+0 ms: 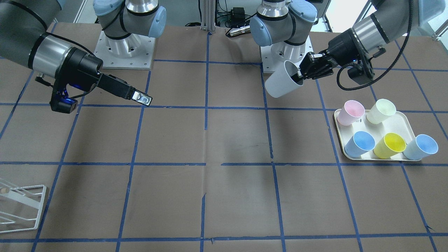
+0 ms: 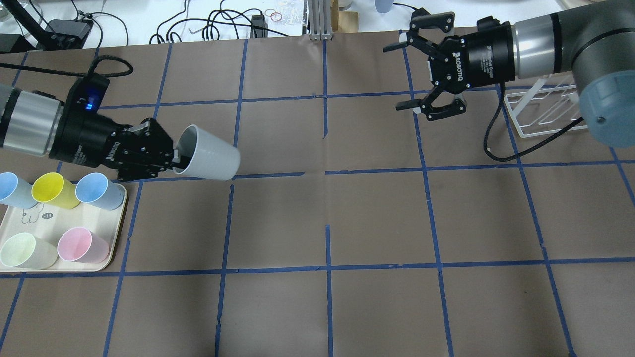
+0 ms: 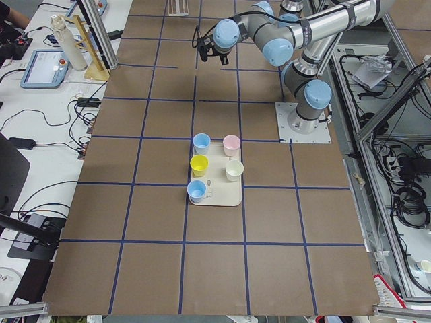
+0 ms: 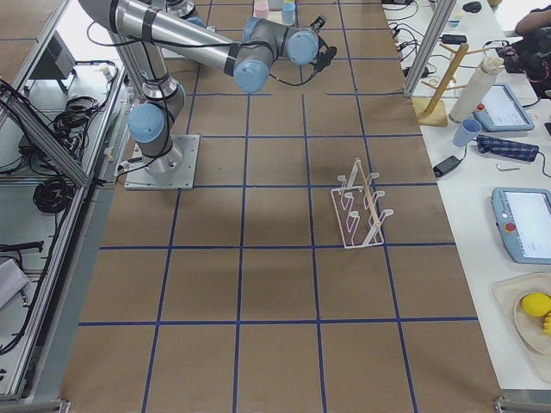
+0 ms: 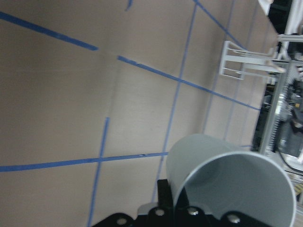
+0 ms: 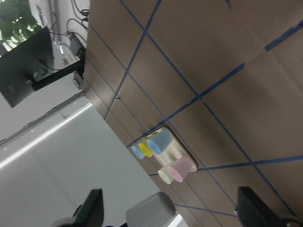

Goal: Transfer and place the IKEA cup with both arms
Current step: 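Carry the cup with the left gripper over the tray of cups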

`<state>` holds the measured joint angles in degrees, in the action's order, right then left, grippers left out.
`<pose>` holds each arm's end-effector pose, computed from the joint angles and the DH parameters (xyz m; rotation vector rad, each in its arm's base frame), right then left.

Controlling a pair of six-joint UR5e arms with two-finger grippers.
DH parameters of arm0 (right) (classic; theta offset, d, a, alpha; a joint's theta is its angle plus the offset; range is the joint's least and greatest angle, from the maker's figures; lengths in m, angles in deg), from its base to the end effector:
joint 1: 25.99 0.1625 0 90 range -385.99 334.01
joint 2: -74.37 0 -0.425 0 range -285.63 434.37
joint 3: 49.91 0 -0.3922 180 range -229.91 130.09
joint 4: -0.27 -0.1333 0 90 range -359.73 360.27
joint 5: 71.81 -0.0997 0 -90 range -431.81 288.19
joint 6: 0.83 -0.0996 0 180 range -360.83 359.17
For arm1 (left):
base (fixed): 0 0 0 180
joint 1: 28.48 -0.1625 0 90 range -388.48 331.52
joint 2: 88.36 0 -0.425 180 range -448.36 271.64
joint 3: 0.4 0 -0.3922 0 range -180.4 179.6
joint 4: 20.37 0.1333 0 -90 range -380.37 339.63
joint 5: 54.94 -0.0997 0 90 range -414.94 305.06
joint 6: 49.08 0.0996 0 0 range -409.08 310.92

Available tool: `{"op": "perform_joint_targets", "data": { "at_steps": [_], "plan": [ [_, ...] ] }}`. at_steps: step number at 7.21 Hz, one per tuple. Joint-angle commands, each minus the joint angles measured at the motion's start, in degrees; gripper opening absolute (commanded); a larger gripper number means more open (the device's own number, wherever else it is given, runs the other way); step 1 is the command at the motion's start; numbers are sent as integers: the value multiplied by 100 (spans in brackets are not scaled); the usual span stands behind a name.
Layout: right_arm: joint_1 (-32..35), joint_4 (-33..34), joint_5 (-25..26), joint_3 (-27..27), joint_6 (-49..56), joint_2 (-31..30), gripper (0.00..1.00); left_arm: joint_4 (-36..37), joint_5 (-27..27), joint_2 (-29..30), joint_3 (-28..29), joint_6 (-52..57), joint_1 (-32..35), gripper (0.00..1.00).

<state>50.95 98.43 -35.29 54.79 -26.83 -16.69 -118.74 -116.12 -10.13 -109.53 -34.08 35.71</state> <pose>0.1023 -0.5030 0.4264 0.7904 2.0686 0.2310 -0.0001 -0.4162 0.4173 0.3337 -2.5560 -0.1028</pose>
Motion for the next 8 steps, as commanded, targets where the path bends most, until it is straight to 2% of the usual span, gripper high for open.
{"op": "perform_joint_targets", "data": {
  "at_steps": [1, 2, 4, 5, 6, 8],
  "plan": [
    [49, -68, 1624, -64, -1, -541, 100, 422, -1768, -45, 102, 421, -650, 0],
    [153, -68, 2230, -72, 34, -701, 100, 607, -2418, -11, 137, 1033, -1141, 0],
    [574, -68, 3661, -160, 113, -764, 100, 1064, -2774, 147, 216, 2578, -2265, 0],
    [916, -68, 4356, -178, 418, -781, 100, 1135, -2794, 304, 286, 3187, -2601, 0],
    [1154, -68, 5129, -187, 812, -842, 100, 1502, -2855, 576, 322, 3636, -2787, 0],
    [1244, -418, 5234, -169, 983, -1018, 100, 1821, -2943, 1304, 592, 4341, -3349, 0]
  ]
}}
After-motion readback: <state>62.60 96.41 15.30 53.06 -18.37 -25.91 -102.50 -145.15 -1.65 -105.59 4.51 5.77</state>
